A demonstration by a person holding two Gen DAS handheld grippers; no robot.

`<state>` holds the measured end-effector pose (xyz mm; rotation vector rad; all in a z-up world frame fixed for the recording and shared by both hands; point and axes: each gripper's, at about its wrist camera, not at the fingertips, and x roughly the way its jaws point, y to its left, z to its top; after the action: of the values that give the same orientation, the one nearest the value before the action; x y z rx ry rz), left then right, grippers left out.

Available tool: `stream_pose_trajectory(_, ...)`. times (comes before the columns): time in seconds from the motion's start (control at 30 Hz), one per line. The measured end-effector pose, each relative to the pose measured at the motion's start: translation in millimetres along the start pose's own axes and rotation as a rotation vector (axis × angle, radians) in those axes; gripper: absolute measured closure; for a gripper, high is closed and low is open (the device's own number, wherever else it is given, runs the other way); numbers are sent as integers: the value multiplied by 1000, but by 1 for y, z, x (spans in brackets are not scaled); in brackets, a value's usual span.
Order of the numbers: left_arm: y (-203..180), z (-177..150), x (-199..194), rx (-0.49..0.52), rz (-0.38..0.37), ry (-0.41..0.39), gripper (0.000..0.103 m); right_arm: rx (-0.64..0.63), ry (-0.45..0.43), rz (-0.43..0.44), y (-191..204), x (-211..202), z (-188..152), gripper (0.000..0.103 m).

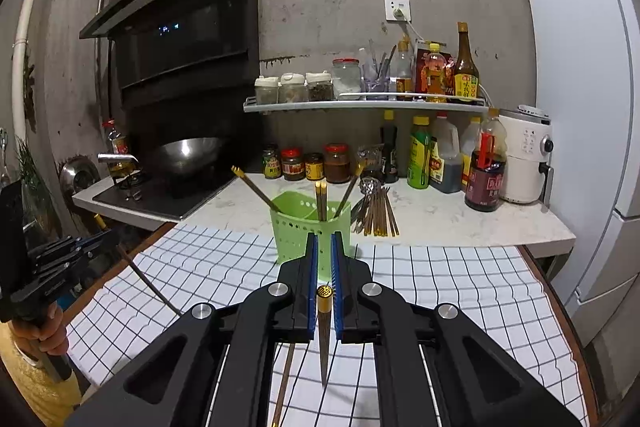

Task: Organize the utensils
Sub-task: 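Lift both chopsticks upright and carry them over the green holder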

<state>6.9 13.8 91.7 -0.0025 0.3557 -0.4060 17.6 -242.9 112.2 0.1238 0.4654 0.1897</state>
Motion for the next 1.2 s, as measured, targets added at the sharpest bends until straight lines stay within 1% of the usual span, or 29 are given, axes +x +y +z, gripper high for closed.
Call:
stream_pose_trajectory(0.1, -1, -3, 5, -2, -5, 15, 96, -14, 1, -13, 2, 5, -1, 96)
stream_pose_trajectory(0.17, -2, -6, 4, 2, 0, 6, 96, -17, -3, -16, 3, 5, -3, 96)
stream_pose_trajectory(0.27, -2, -7, 3, -3, -13, 14, 96, -22, 19, -19, 3, 8, -7, 96)
stream_pose_trajectory(0.33, -2, -12, 9, -8, -19, 57, 96, -19, 67, -10, 3, 16, -16, 96)
stream_pose_trajectory(0.43, -1, -29, 27, -19, -20, 150, 96, -12, 157, 6, 1, 34, -36, 96)
stream_pose_trajectory(0.5, -2, -38, 32, -25, -20, 182, 96, -11, 213, 4, 1, 45, -53, 96)
stream_pose_trajectory(0.53, -2, -42, 33, -23, -21, 192, 96, -8, 226, 3, 1, 47, -59, 96)
stream_pose_trajectory(0.77, -7, -53, 35, -13, -21, 239, 96, -22, 222, -6, 4, 40, -64, 97)
stream_pose_trajectory(0.87, -12, -55, 39, -3, -9, 273, 96, -23, 219, -5, 2, 39, -64, 97)
stream_pose_trajectory(0.97, -14, -55, 38, 4, -2, 290, 96, -25, 206, -6, 0, 39, -63, 97)
stream_pose_trajectory(1.0, -13, -53, 38, -6, -14, 293, 97, -26, 199, -7, -1, 39, -62, 97)
stream_pose_trajectory(1.13, -6, -37, 40, -24, 5, 269, 97, -29, 162, -15, -9, 48, -52, 97)
stream_pose_trajectory(1.2, -1, -24, 47, -37, 4, 251, 97, -26, 137, -23, -15, 60, -42, 97)
